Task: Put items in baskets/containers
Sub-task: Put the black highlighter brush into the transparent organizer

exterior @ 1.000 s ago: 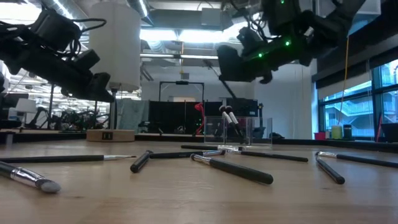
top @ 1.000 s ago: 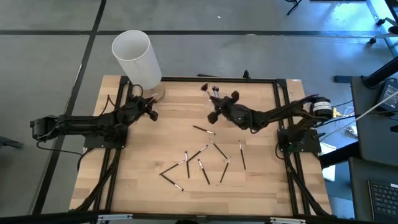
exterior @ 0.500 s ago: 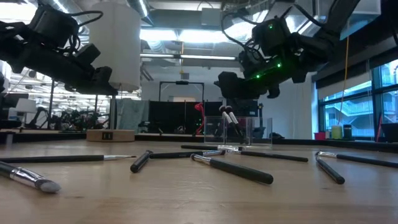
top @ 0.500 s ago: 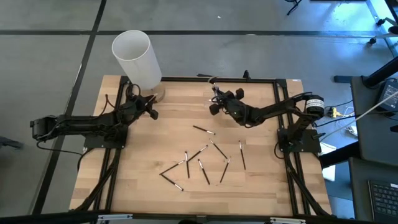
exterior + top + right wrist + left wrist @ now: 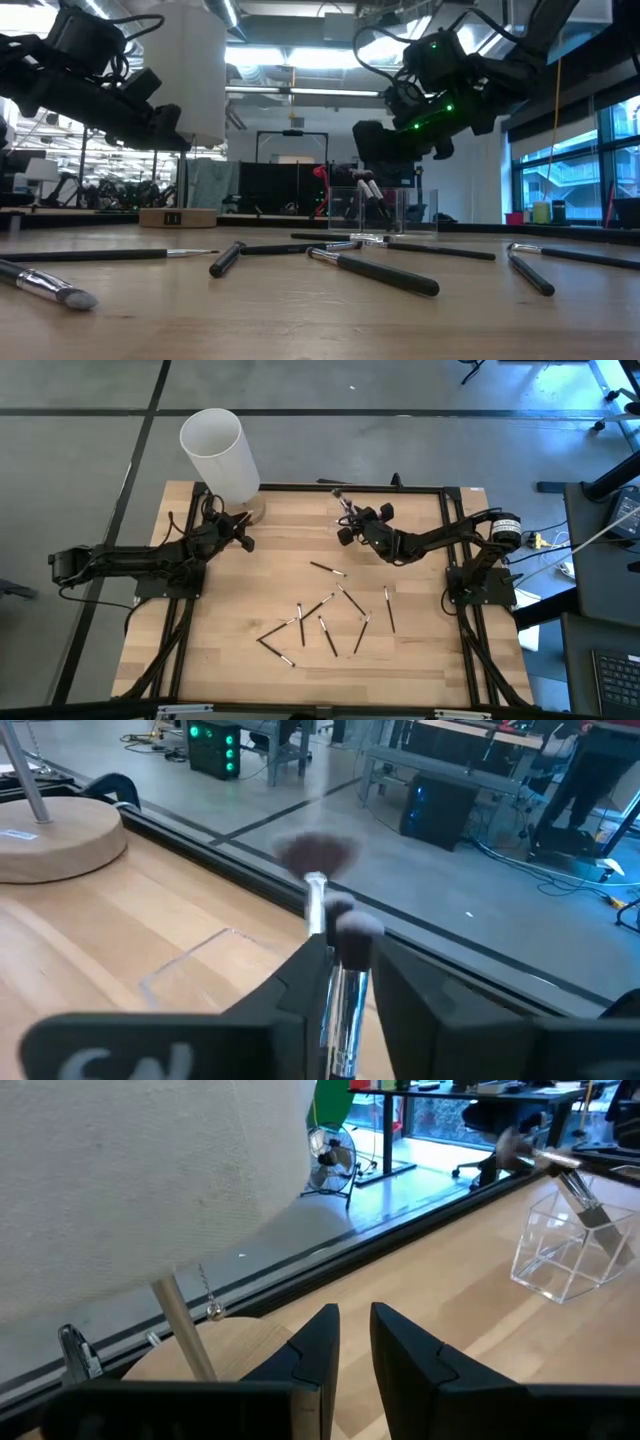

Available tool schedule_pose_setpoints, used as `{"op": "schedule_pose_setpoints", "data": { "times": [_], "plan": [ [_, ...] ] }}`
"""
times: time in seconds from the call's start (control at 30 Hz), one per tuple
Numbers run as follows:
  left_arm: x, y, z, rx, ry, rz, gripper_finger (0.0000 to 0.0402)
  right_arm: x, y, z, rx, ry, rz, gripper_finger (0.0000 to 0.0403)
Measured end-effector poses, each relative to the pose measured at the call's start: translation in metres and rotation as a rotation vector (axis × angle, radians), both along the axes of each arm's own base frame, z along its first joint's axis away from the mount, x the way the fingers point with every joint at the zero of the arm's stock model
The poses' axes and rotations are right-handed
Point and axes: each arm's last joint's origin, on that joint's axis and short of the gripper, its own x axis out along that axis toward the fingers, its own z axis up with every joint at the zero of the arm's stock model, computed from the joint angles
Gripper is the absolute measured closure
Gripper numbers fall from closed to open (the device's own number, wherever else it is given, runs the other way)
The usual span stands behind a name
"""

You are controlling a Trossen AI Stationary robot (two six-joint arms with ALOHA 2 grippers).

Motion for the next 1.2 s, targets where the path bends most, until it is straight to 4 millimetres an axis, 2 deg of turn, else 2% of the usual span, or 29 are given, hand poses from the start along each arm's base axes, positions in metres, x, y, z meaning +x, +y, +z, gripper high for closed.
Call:
{"op": "schedule_pose_setpoints", "data": {
  "times": [0.17,0.4,0.77,0.97,1.2],
  "plan": [
    [0.000,0.000,0.000,0.000,0.000,0.000,0.0345,-0.002,-0.001,-0.002,0.003,0.015,-0.039,0.0300],
    [0.000,0.000,0.000,0.000,0.000,0.000,0.0345,-0.008,-0.008,-0.014,0.103,0.038,-0.073,0.0313],
    [0.000,0.000,0.000,0.005,0.008,-0.001,0.0345,-0.001,0.001,-0.005,0.081,-0.024,0.035,0.0333],
    [0.001,-0.001,-0.001,-0.026,-0.017,-0.048,0.0345,0.007,0.015,0.002,0.122,-0.121,0.189,0.0333],
    [0.013,-0.003,-0.002,-0.196,-0.135,-0.229,0.0345,0.005,0.052,0.018,0.225,-0.158,0.364,0.0333]
  ]
}}
